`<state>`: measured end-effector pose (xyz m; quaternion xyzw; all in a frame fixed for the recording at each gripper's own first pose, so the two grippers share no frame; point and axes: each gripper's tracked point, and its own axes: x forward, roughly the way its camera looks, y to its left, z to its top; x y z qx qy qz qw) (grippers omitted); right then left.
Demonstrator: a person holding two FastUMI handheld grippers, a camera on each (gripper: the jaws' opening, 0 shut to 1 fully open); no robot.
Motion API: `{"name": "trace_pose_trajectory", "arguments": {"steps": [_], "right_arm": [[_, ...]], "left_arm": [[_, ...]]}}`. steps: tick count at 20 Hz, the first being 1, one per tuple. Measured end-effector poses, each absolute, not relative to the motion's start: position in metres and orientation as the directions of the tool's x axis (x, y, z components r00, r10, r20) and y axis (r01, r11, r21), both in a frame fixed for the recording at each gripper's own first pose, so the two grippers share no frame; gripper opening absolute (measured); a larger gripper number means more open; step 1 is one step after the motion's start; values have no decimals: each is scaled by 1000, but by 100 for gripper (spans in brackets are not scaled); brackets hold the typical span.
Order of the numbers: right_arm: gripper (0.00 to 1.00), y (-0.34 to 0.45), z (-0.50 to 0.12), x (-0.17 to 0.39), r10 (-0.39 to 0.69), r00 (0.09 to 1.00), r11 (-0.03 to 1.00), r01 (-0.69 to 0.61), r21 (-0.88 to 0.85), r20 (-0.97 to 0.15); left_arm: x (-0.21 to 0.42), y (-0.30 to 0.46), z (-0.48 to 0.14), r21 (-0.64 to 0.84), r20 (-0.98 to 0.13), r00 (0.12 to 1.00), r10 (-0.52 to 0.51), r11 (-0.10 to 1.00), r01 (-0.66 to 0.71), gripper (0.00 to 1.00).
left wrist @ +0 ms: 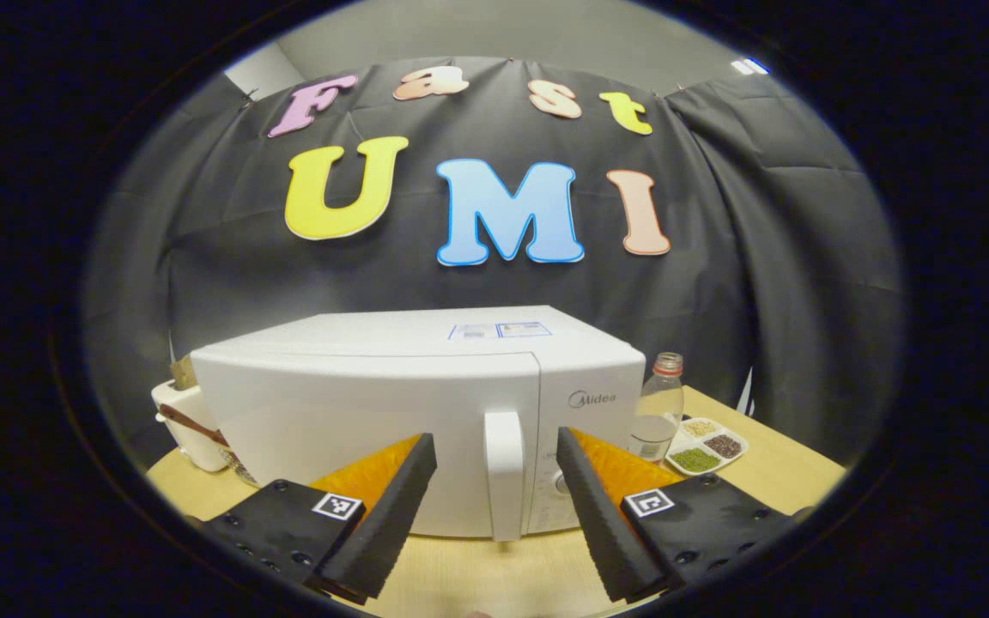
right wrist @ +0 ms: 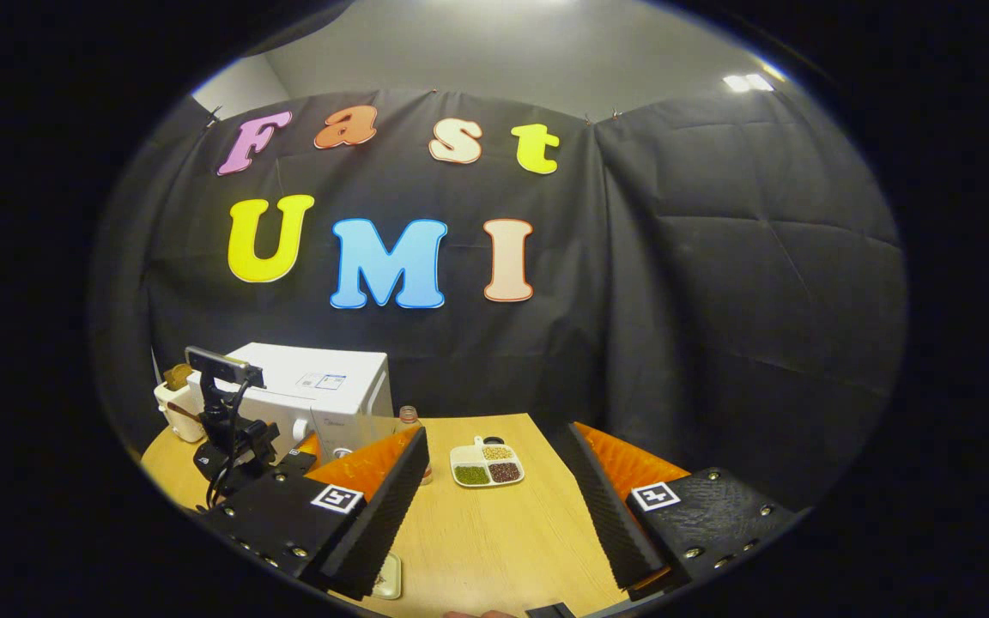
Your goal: Open the microwave oven with the left hand, put the food in, and close the microwave oven.
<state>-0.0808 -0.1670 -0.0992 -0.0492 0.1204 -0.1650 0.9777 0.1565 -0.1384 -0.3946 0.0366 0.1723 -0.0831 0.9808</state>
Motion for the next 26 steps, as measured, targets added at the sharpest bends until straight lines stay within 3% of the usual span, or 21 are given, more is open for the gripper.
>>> {"name": "trace_pose_trajectory", "arguments": {"steps": [5,7,9,10,14,16,19,23,26], "right_arm": [[98,-177,-104,-85,-357,903,932,328,-154,-238],[98,-180,-106,-85,-363,898,929,330,-167,-246],[98,-180,-107,-85,-364,896,928,327,-177,-254],[98,-179,-106,-85,-363,896,928,324,-182,-255],[98,-176,-106,-84,-354,899,931,313,-189,-256],[98,-173,-106,-85,-348,902,933,308,-184,-255],[98,-170,-103,-87,-345,905,935,309,-174,-249],[98,-170,-98,-92,-345,908,934,309,-178,-238],[98,-171,-99,-95,-349,907,933,315,-171,-236]], "left_arm": [[168,-139,-421,48,-357,927,-116,989,143,95],[164,-144,-439,66,-386,915,-118,986,155,89],[160,-142,-447,67,-383,917,-110,987,147,74],[162,-143,-449,66,-383,917,-113,987,149,71],[160,-143,-456,37,-409,902,-135,986,165,35],[158,-145,-453,15,-425,892,-154,984,178,29],[158,-144,-450,18,-433,888,-157,983,182,11],[152,-143,-451,-1,-464,868,-175,980,197,9],[106,-127,-442,42,-463,872,-162,978,204,9]]}}
